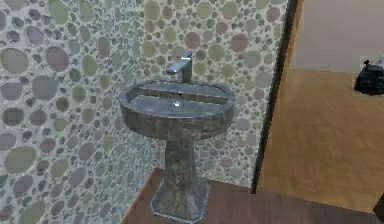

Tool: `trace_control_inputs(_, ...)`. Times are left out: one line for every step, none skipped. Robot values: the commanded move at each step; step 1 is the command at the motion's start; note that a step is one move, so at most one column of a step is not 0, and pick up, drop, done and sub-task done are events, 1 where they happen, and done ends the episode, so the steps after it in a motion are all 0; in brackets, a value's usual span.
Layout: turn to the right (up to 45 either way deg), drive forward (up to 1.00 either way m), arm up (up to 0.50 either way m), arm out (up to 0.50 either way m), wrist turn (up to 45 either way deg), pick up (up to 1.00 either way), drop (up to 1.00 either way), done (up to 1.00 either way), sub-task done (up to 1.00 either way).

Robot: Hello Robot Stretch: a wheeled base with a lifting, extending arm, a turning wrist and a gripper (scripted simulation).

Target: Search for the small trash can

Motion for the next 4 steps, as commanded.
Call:
trace_control_inputs(24.0,0.00,0.00,0.00,0.0,0.00,0.00,0.00,0.00)
trace_control_inputs(0.0,0.55,0.00,0.00,0.0,0.00,0.00,0.00,0.00)
trace_control_inputs(36.0,0.00,0.00,0.00,0.0,0.00,0.00,0.00,0.00)
trace_control_inputs(0.0,0.90,0.00,0.00,0.0,0.00,0.00,0.00,0.00)
